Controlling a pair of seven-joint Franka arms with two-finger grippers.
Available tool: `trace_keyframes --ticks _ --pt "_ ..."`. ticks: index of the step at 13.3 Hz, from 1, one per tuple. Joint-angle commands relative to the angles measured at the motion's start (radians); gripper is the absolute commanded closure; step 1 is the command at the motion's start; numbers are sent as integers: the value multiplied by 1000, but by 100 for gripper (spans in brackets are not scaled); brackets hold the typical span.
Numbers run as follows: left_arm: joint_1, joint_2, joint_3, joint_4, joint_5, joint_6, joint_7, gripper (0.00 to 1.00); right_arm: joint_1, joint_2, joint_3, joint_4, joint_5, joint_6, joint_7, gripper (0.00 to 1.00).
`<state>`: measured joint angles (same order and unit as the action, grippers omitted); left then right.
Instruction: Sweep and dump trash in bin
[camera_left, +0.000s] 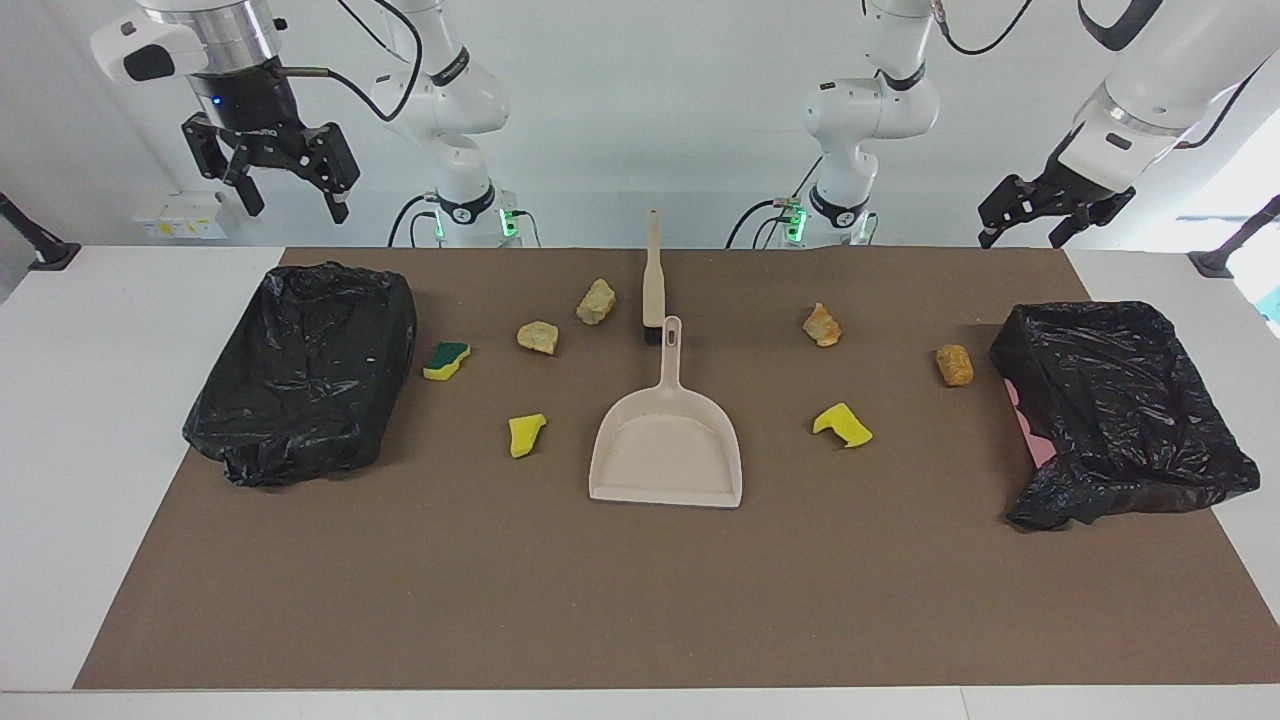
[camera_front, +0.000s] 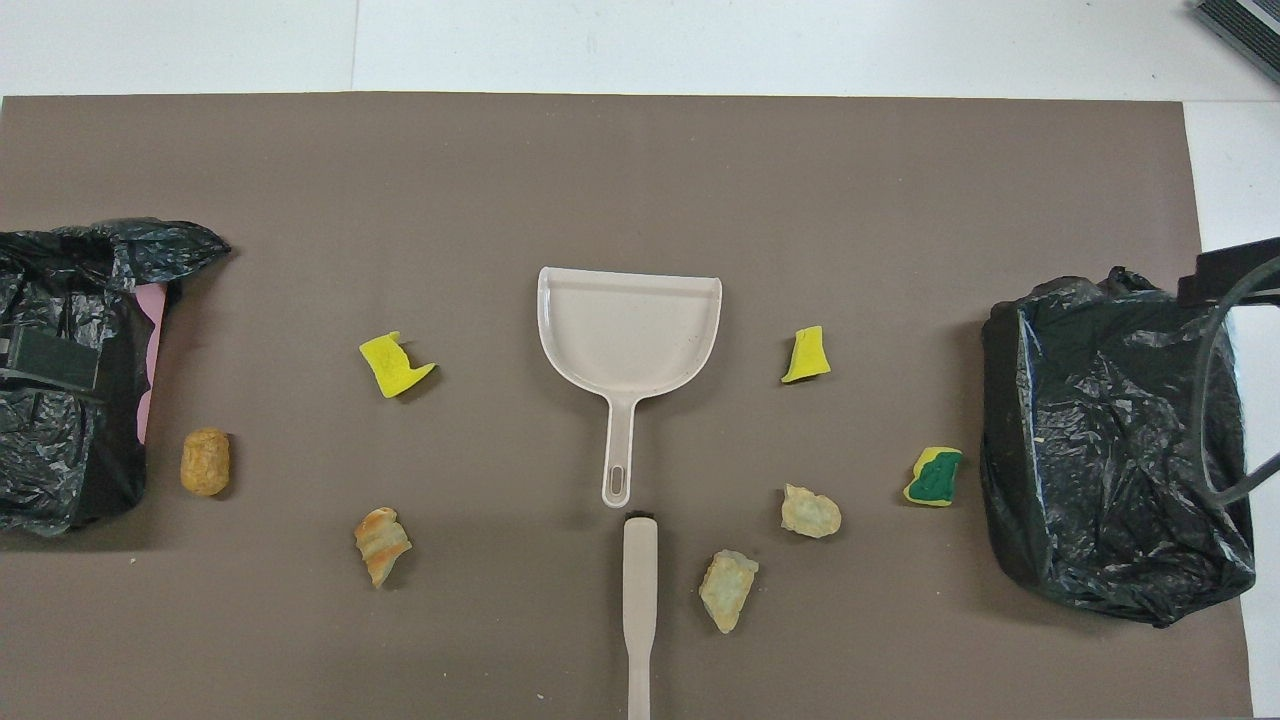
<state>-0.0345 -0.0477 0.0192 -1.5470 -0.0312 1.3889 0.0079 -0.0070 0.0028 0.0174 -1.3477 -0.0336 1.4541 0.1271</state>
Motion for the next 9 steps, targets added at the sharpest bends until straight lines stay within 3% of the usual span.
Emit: trace_keyframes --ticks 1,9 --pt "-15 -17 -2 1 8 -24 10 0 -10 -4 6 9 3 -26 -27 0" --pt "-28 -46 -33 -109 7 2 7 0 -16 -29 9 -33 6 -72 -72 0"
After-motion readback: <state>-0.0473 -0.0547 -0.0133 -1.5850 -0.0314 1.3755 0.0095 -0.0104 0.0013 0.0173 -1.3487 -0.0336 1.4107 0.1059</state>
